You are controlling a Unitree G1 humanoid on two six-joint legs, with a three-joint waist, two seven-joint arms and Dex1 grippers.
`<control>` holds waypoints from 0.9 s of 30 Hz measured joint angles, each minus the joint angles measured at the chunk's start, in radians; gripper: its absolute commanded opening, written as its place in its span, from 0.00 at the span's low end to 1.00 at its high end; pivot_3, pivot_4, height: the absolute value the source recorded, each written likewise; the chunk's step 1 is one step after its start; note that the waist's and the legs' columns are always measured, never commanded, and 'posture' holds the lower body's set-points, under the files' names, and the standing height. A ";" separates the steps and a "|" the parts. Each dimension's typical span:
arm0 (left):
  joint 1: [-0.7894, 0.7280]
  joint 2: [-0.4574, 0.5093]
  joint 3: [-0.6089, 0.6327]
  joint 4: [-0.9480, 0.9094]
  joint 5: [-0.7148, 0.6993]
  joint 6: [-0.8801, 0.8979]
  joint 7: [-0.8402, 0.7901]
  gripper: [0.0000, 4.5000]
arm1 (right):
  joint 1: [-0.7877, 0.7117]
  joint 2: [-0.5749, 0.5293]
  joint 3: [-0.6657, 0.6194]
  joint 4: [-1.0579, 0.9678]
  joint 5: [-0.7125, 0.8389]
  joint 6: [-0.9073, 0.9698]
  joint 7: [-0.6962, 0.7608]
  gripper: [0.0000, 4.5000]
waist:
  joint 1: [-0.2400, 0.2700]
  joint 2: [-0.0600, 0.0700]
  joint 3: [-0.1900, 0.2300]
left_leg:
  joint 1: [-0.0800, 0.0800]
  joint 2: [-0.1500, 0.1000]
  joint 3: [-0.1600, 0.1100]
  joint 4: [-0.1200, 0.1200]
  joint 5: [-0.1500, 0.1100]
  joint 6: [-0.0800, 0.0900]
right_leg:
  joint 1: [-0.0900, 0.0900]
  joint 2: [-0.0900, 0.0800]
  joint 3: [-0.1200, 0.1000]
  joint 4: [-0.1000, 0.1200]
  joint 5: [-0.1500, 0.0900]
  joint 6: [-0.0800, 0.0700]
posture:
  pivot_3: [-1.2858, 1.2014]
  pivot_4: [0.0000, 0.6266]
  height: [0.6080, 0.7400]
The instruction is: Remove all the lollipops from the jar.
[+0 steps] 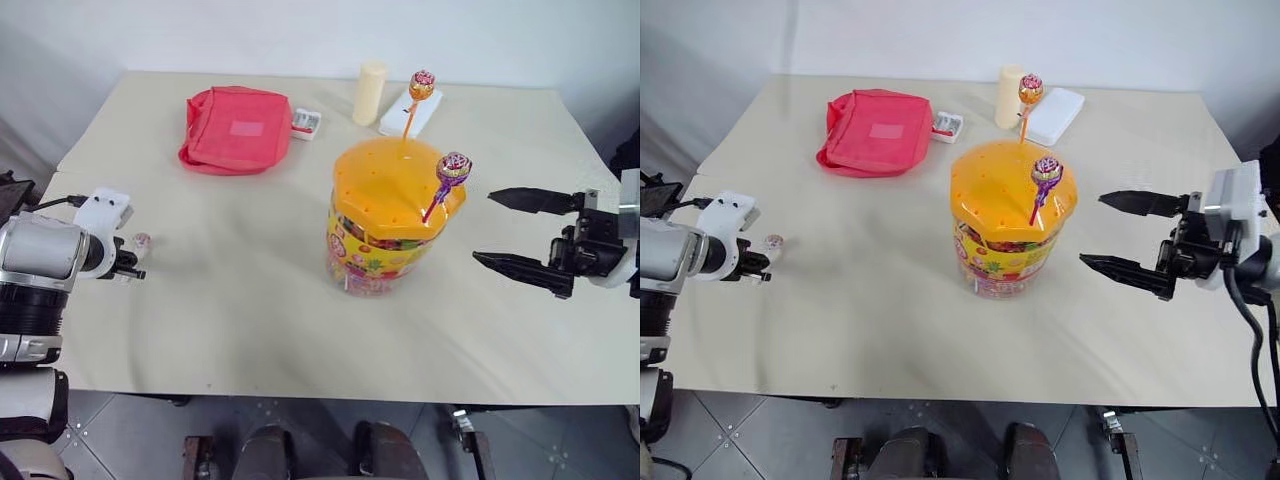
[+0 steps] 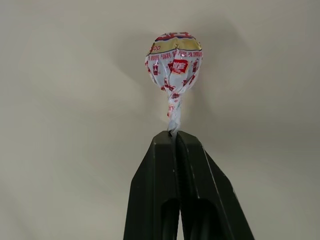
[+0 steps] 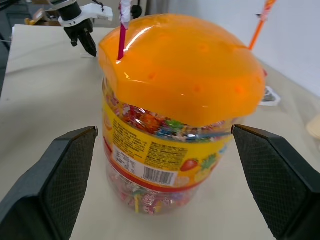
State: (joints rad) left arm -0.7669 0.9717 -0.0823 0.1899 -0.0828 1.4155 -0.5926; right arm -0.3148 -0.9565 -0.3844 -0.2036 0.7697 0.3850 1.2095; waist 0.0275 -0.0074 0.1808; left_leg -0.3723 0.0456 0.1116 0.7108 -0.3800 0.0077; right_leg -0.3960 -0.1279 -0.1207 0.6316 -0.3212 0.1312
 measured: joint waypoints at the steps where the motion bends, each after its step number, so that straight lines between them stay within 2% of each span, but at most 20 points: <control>1: 0.005 0.012 -0.001 -0.015 -0.005 0.018 -0.001 0.11 | -0.010 0.000 0.007 0.009 -0.003 -0.004 0.002 1.00 | -0.001 0.000 0.000 | 0.000 0.000 0.000 0.000 0.000 0.000 | 0.000 0.000 0.000 0.000 0.000 0.000 | 0.52 0.24 1.00; 3: 0.006 0.021 0.003 -0.036 -0.016 0.046 -0.001 0.21 | -0.022 0.003 0.015 0.017 -0.005 -0.008 0.005 1.00 | -0.001 0.000 0.000 | 0.000 0.000 0.000 0.000 0.000 0.000 | 0.000 0.000 0.000 0.000 0.000 0.000 | 0.52 0.24 1.00; 14: -0.080 0.153 -0.038 -0.192 -0.128 0.131 -0.067 0.97 | -0.030 0.003 0.025 0.049 -0.022 -0.012 0.031 1.00 | -0.001 0.000 0.000 | 0.000 0.000 0.001 0.000 0.000 0.000 | 0.000 0.000 0.001 0.001 0.000 0.000 | 0.52 0.24 1.00; 22: -0.218 0.145 -0.055 -0.155 -0.157 0.001 -0.119 0.99 | -0.017 -0.003 -0.009 0.043 -0.023 -0.011 0.025 1.00 | 0.001 0.000 0.000 | 0.000 0.000 0.001 0.000 0.000 0.000 | -0.001 0.000 0.001 0.001 0.000 0.000 | 0.52 0.24 1.00; 27: -0.276 0.040 -0.048 -0.074 -0.168 -0.195 -0.166 0.99 | 0.027 -0.010 -0.071 -0.042 0.003 0.022 -0.011 1.00 | 0.000 0.000 0.000 | 0.000 0.000 0.001 0.002 0.000 0.000 | -0.001 0.000 0.001 0.002 0.000 0.000 | 0.52 0.24 1.00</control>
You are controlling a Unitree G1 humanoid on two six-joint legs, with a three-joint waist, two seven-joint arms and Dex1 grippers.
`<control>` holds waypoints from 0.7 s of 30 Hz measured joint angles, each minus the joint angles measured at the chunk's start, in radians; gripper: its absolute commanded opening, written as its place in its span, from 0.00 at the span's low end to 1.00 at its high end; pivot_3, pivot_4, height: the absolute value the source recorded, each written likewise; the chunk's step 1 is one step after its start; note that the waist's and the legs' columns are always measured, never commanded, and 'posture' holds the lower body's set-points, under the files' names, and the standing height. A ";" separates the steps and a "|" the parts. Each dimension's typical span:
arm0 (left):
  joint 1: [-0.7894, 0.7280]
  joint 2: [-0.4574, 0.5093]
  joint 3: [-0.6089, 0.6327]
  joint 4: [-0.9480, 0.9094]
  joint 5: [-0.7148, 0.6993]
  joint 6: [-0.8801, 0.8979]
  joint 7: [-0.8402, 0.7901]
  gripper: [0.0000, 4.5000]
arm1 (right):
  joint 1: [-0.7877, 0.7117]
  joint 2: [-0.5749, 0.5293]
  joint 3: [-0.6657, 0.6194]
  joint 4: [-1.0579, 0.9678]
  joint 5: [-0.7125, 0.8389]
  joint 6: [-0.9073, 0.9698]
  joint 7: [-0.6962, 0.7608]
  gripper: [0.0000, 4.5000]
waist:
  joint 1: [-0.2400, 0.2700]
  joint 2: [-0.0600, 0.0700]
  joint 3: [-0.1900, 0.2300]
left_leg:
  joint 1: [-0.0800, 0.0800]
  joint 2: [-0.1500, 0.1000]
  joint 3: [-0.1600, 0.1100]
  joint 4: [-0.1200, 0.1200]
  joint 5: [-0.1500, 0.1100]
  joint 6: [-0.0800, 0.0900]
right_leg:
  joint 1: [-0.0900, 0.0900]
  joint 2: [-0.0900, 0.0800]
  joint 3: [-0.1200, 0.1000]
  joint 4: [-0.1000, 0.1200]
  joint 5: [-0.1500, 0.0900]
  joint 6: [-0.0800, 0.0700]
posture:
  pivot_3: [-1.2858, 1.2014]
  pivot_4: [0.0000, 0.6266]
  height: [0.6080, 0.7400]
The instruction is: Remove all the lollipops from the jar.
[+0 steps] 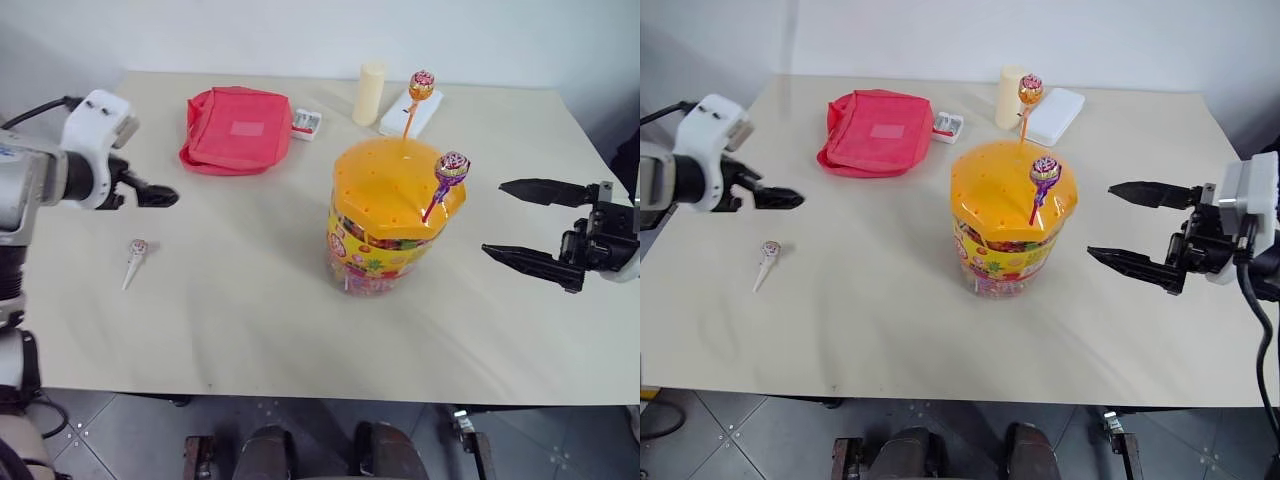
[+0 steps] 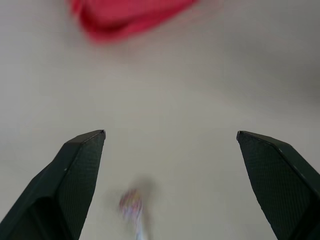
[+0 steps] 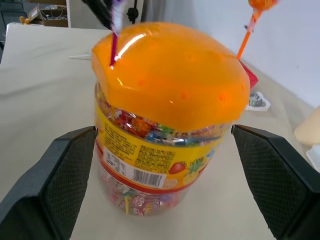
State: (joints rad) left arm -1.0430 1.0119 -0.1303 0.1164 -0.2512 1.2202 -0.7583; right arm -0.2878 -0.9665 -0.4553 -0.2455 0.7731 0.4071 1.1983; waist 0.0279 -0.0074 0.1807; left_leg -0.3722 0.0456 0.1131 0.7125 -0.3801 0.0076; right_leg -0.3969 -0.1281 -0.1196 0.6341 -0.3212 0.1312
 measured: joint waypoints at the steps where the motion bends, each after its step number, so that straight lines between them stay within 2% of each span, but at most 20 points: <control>1: 0.002 -0.030 0.016 0.017 -0.012 -0.064 -0.018 0.99 | 0.012 0.000 -0.014 -0.024 0.008 0.015 -0.014 1.00 | 0.000 0.000 0.000 | 0.000 0.000 0.000 0.000 0.000 0.000 | 0.000 0.000 0.000 0.001 0.000 0.000 | 0.52 0.24 1.00; 9: 0.020 -0.274 0.164 0.132 -0.085 -0.589 -0.136 0.99 | 0.070 0.007 -0.080 -0.208 0.096 0.102 -0.151 1.00 | 0.001 0.000 0.000 | -0.001 0.000 0.000 0.003 0.000 0.000 | -0.001 -0.001 -0.001 0.003 0.000 0.000 | 0.52 0.24 1.00; 11: 0.030 -0.337 0.214 0.139 -0.167 -0.699 -0.249 0.99 | 0.081 0.020 -0.085 -0.260 0.131 0.124 -0.197 1.00 | 0.000 0.000 0.000 | -0.002 0.000 0.000 0.003 0.000 0.000 | -0.001 -0.001 -0.001 0.003 0.000 0.000 | 0.52 0.24 1.00; 13: 0.054 -0.379 0.276 0.135 -0.277 -0.805 -0.436 0.99 | 0.082 0.030 -0.084 -0.317 0.178 0.150 -0.255 1.00 | -0.003 0.000 0.000 | -0.002 0.000 0.000 0.003 0.000 0.000 | -0.001 -0.001 -0.001 0.003 0.000 0.000 | 0.52 0.24 1.00; 17: 0.090 -0.376 0.317 0.135 -0.389 -0.865 -0.665 0.99 | 0.071 0.030 -0.070 -0.377 0.239 0.184 -0.332 1.00 | -0.011 0.000 0.000 | -0.001 0.000 -0.001 0.003 0.000 0.000 | -0.001 0.000 -0.001 0.003 0.000 -0.001 | 0.52 0.24 1.00; 21: 0.106 -0.351 0.318 0.173 -0.406 -0.865 -0.743 0.99 | 0.016 0.032 0.000 -0.402 0.269 0.205 -0.400 1.00 | -0.009 0.000 0.000 | -0.001 0.000 -0.001 0.003 0.000 0.000 | -0.001 0.000 0.000 0.003 0.000 -0.001 | 0.52 0.24 1.00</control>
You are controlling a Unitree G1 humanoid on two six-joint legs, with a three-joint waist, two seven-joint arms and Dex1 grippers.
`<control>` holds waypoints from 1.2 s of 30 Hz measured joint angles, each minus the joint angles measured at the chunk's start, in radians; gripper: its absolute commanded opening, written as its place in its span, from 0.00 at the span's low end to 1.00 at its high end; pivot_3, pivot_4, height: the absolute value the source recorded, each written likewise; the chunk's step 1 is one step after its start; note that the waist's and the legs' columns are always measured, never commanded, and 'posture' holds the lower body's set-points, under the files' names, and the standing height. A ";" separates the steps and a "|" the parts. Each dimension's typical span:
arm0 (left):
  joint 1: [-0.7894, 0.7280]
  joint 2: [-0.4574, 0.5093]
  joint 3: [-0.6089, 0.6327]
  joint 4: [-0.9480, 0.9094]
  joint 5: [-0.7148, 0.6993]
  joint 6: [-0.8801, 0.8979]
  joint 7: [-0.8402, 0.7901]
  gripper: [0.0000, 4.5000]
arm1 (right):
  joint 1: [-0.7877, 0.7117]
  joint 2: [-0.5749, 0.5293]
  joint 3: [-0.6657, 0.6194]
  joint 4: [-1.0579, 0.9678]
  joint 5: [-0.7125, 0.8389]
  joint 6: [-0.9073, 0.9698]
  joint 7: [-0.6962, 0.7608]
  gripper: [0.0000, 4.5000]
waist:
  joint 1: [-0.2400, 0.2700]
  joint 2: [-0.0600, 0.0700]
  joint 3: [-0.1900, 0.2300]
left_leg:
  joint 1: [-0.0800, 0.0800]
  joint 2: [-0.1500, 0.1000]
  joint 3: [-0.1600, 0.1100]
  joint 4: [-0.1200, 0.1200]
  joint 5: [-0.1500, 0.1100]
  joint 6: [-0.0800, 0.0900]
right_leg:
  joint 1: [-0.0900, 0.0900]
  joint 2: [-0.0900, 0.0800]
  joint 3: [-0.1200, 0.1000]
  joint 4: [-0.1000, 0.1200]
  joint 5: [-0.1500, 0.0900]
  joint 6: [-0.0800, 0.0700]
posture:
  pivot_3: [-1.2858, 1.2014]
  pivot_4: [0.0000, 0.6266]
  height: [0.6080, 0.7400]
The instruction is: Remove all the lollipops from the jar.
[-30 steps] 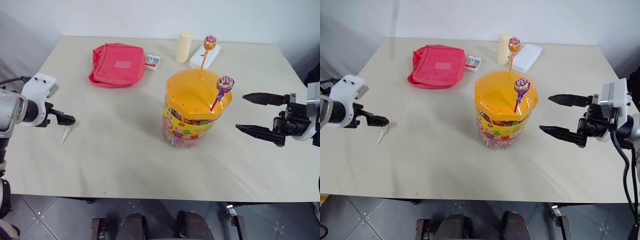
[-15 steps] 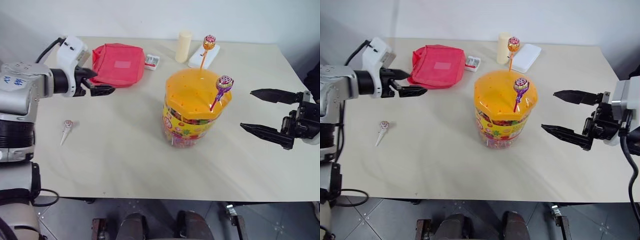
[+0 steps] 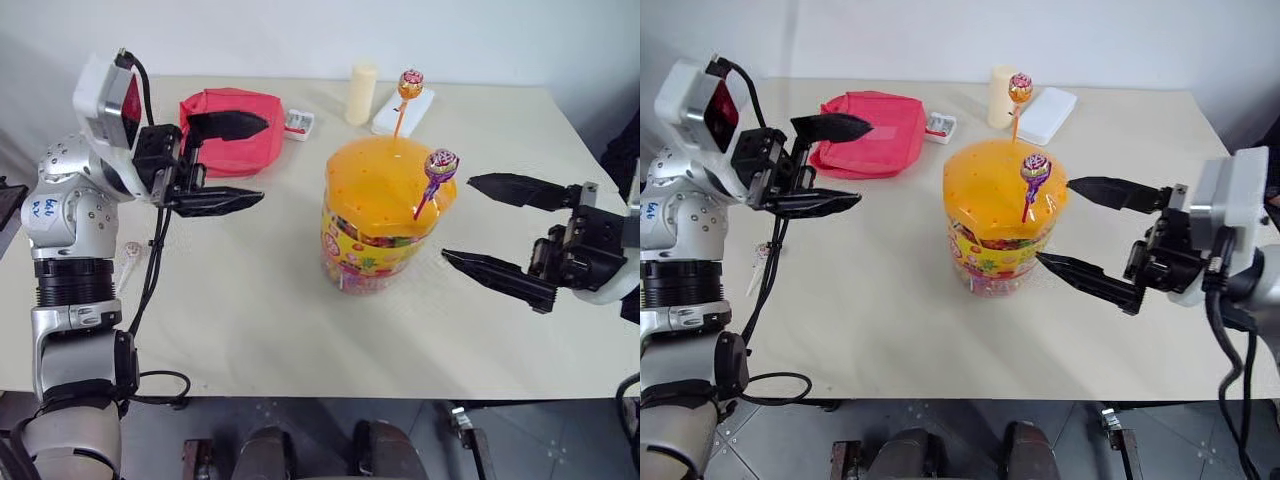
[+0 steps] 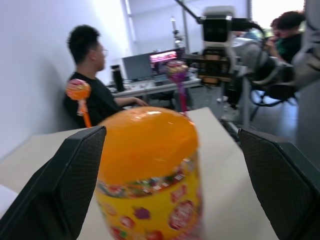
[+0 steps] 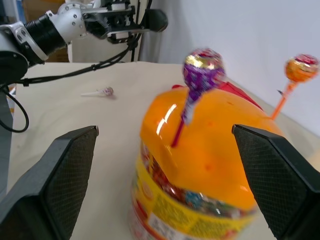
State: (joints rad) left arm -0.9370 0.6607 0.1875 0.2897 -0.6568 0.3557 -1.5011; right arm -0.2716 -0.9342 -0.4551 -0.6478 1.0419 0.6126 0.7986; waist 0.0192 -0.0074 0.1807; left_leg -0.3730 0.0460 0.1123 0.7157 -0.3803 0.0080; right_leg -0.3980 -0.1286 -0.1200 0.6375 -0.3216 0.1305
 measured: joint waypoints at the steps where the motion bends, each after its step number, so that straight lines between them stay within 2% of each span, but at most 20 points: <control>1: 0.013 0.010 0.000 0.004 -0.002 0.000 0.000 0.99 | -0.019 0.004 0.026 -0.001 0.000 0.002 -0.014 1.00 | 0.002 0.000 0.000 | 0.000 0.000 0.000 0.000 0.000 0.000 | 0.000 0.000 0.000 0.000 0.000 0.000 | 0.52 0.24 1.00; 8: 0.119 0.082 -0.011 -0.007 0.010 -0.007 0.000 0.99 | -0.177 0.076 0.246 0.073 -0.089 0.001 -0.042 1.00 | 0.005 0.000 0.000 | -0.001 0.000 -0.001 0.000 0.000 0.000 | 0.000 0.000 -0.001 0.000 0.000 0.000 | 0.52 0.24 1.00; 10: 0.134 0.091 -0.007 -0.017 0.008 -0.006 0.000 1.00 | -0.200 0.076 0.263 0.092 -0.112 -0.001 -0.029 0.91 | 0.005 0.000 0.000 | -0.001 0.000 -0.001 0.000 0.000 0.000 | 0.000 0.000 -0.001 0.000 0.000 0.000 | 0.52 0.24 1.00; 12: 0.161 0.102 0.003 -0.053 0.001 -0.005 0.001 1.00 | -0.228 0.076 0.279 0.120 -0.123 0.000 -0.019 0.80 | 0.001 0.000 0.000 | -0.001 0.000 -0.001 0.000 0.000 0.000 | 0.000 0.000 -0.001 0.000 0.000 0.000 | 0.52 0.24 1.00; 22: 0.244 0.139 0.054 -0.114 -0.021 0.012 0.004 1.00 | -0.279 0.063 0.285 0.207 -0.165 0.001 0.050 0.04 | 0.004 0.000 0.000 | -0.001 0.000 -0.001 0.000 0.000 0.000 | 0.000 0.000 -0.001 0.000 0.000 0.000 | 0.52 0.24 1.00; 23: 0.244 0.139 0.056 -0.118 -0.022 0.012 0.004 1.00 | -0.283 0.062 0.285 0.208 -0.165 0.001 0.058 0.01 | 0.004 0.000 0.000 | -0.001 0.000 -0.001 0.000 0.000 0.000 | 0.000 0.000 -0.001 0.000 0.000 0.000 | 0.52 0.24 1.00; 30: 0.244 0.139 0.067 -0.118 -0.023 0.012 0.002 1.00 | -0.343 0.054 0.272 0.224 -0.157 0.009 0.055 0.01 | -0.001 0.000 0.000 | -0.001 0.000 -0.001 0.000 0.000 0.000 | 0.000 0.000 -0.001 0.000 0.000 0.000 | 0.52 0.24 1.00; 36: 0.244 0.139 0.071 -0.117 -0.023 0.011 0.007 1.00 | -0.424 0.044 0.150 0.290 -0.131 0.031 -0.032 0.01 | 0.003 0.000 0.000 | -0.001 0.000 -0.001 0.000 0.000 0.000 | 0.000 0.000 -0.001 0.000 0.000 0.000 | 0.52 0.24 1.00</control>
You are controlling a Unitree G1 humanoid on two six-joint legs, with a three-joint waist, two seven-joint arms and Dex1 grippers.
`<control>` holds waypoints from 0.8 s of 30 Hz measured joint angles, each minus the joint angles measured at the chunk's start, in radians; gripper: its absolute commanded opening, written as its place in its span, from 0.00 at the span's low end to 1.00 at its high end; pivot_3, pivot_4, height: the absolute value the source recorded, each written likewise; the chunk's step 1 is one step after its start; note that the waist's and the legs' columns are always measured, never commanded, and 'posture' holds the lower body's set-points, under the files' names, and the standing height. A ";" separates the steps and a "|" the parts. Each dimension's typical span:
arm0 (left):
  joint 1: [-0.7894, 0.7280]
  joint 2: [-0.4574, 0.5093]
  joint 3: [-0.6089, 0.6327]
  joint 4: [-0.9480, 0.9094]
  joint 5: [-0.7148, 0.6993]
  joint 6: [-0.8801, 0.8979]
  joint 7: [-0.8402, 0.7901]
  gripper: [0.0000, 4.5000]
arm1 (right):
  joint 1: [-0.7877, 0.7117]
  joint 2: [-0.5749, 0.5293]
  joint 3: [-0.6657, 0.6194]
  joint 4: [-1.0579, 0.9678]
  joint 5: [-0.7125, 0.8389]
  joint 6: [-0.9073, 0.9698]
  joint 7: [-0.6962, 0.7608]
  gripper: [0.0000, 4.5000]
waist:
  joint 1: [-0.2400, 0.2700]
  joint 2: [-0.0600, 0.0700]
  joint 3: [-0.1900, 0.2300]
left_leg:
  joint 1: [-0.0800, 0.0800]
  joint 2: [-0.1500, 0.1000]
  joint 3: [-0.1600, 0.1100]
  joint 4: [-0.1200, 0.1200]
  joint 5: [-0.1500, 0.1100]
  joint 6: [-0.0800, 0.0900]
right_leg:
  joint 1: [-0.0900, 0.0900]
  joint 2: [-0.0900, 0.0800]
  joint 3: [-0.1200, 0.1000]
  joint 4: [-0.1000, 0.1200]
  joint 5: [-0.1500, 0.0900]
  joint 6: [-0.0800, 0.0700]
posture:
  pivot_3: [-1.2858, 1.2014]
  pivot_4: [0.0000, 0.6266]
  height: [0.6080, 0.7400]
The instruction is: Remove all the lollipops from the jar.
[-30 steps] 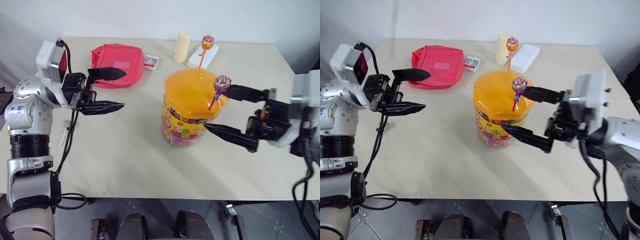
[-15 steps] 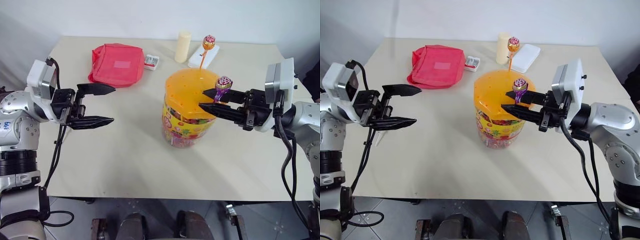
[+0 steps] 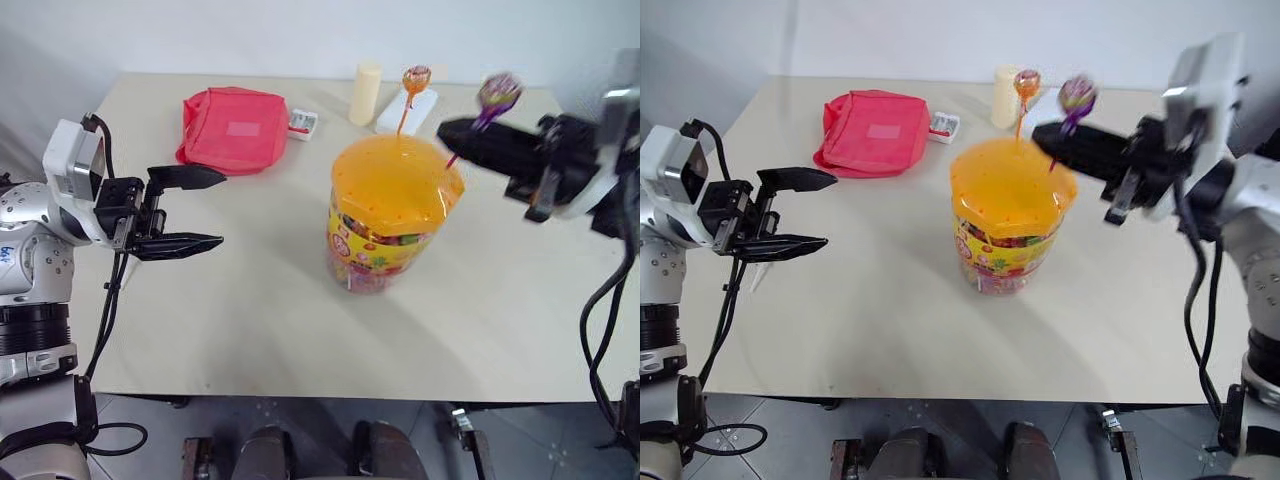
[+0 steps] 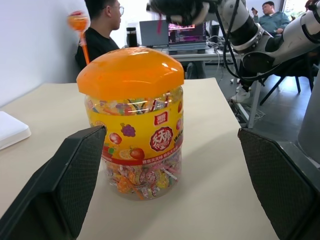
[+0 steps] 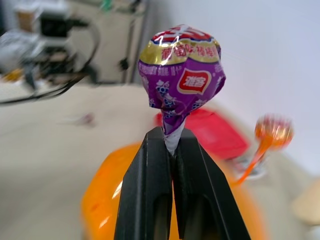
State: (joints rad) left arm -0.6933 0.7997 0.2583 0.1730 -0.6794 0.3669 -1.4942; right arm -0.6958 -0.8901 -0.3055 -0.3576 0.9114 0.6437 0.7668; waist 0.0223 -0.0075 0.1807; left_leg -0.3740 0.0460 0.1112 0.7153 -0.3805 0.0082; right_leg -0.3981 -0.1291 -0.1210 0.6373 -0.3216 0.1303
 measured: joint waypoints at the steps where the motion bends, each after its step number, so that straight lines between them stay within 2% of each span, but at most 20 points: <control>1: 0.000 0.000 0.001 0.000 0.000 0.000 0.003 1.00 | -0.003 -0.003 -0.019 0.014 0.002 0.010 -0.014 0.01 | 0.000 0.000 0.000 | 0.000 0.000 0.000 0.000 0.000 0.000 | 0.000 0.000 0.000 0.000 0.000 0.000 | 0.52 0.24 1.00; 5: 0.005 -0.001 0.006 -0.001 0.000 0.000 0.009 1.00 | 0.014 -0.030 -0.125 0.099 0.004 0.023 -0.062 0.01 | 0.001 0.000 0.000 | 0.000 0.000 0.000 0.000 0.000 0.000 | 0.000 0.000 0.000 0.000 0.000 0.000 | 0.52 0.24 1.00; 10: 0.030 0.000 0.019 0.000 0.000 -0.001 0.019 1.00 | 0.207 -0.127 -0.197 0.200 -0.093 0.043 -0.043 0.01 | 0.000 0.000 0.000 | 0.000 0.000 0.001 -0.001 0.000 0.000 | 0.000 0.000 0.001 -0.001 0.000 0.000 | 0.52 0.24 1.00; 15: 0.031 -0.001 0.042 -0.001 -0.007 -0.001 0.048 1.00 | 0.381 -0.186 -0.102 0.295 -0.262 0.091 -0.045 0.01 | -0.003 0.000 0.000 | 0.001 0.000 0.003 -0.001 0.000 0.000 | 0.000 0.000 0.002 0.000 0.000 0.000 | 0.52 0.24 1.00; 21: 0.032 -0.006 0.046 -0.013 -0.028 0.002 0.075 1.00 | 0.416 -0.184 0.013 0.347 -0.365 0.157 -0.082 0.01 | -0.006 0.000 0.000 | 0.001 0.001 0.003 -0.001 0.000 0.000 | 0.000 0.000 0.002 0.000 0.000 0.000 | 0.52 0.24 1.00; 24: 0.045 -0.006 0.053 -0.025 -0.031 0.005 0.086 1.00 | 0.402 -0.139 0.060 0.427 -0.437 0.142 -0.124 0.01 | -0.007 0.000 0.000 | 0.001 0.000 0.003 -0.001 0.000 0.000 | 0.000 0.000 0.002 -0.001 0.000 0.000 | 0.52 0.24 1.00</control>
State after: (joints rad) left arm -0.6481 0.7933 0.3112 0.1481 -0.7104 0.3719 -1.4078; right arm -0.2936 -1.0292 -0.2456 0.0697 0.4746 0.7861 0.6430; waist 0.0152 -0.0073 0.1806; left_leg -0.3732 0.0465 0.1138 0.7144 -0.3805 0.0082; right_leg -0.3984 -0.1291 -0.1194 0.6367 -0.3216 0.1304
